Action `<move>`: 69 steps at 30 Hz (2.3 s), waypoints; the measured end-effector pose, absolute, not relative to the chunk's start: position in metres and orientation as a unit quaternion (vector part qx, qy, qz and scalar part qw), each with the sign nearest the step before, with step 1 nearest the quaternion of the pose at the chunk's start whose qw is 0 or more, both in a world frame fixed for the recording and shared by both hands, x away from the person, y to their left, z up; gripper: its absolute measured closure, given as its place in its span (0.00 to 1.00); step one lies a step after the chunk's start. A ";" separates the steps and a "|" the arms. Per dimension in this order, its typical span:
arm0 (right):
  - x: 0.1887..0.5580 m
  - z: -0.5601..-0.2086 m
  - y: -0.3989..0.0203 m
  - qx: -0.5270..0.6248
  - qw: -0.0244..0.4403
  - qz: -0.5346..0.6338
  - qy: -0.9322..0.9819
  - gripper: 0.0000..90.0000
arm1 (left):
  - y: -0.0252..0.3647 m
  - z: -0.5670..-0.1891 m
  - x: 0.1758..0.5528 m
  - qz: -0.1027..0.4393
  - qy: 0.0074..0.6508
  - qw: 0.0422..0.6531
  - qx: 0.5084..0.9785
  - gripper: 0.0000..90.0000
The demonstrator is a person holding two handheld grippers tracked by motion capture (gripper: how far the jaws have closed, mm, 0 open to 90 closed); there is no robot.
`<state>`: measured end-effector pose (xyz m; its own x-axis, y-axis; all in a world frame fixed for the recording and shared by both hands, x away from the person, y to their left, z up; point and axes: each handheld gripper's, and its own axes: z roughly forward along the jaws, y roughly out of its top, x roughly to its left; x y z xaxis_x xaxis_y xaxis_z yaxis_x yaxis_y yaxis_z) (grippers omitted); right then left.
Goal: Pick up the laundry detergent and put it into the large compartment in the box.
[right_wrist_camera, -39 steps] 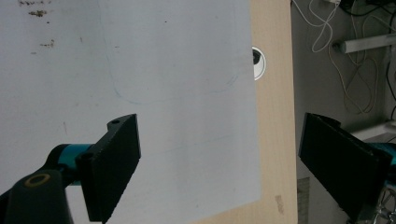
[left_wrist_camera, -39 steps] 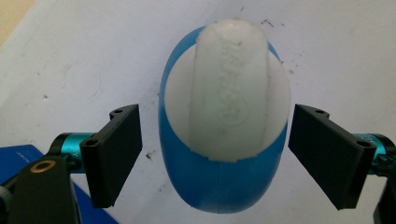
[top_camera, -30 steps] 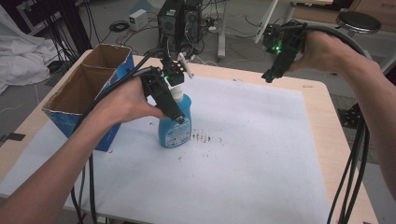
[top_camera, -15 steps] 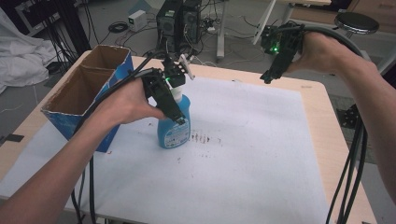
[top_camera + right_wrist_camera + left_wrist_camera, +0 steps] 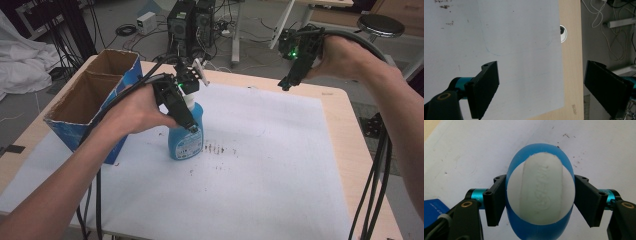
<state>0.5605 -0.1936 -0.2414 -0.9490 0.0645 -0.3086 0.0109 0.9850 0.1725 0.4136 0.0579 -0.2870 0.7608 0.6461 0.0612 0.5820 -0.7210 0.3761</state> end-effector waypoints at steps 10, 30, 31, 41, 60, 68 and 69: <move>0.561 -0.242 -0.194 0.020 0.157 0.084 0.984 0.13 | 0.057 -0.287 0.413 0.096 0.337 0.163 0.922 0.39; 0.561 -0.242 -0.194 0.025 0.154 0.086 0.984 0.13 | 0.054 -0.286 0.415 0.100 0.329 0.145 0.928 0.43; 0.560 -0.243 -0.194 0.025 0.154 0.086 0.984 0.13 | 0.054 -0.285 0.416 0.096 0.327 0.143 0.929 0.43; 0.560 -0.242 -0.193 0.020 0.156 0.081 0.984 0.13 | 0.057 -0.264 0.423 0.078 0.317 0.147 0.934 0.43; 0.556 -0.238 -0.193 0.021 0.158 0.087 0.983 0.13 | 0.064 -0.161 0.434 0.082 0.296 0.151 0.940 0.43; 0.555 -0.235 -0.197 0.023 0.161 0.088 0.983 0.13 | 0.080 -0.108 0.435 0.088 0.305 0.161 0.935 0.43; 0.555 -0.235 -0.197 0.027 0.162 0.090 0.982 0.13 | 0.084 -0.104 0.435 0.086 0.307 0.164 0.933 0.43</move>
<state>0.5548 -0.1973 -0.2349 -0.9462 0.0828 -0.3128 0.0244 0.9822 0.1862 0.4352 0.0836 -0.1044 0.7965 0.6016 0.0601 0.5451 -0.7576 0.3590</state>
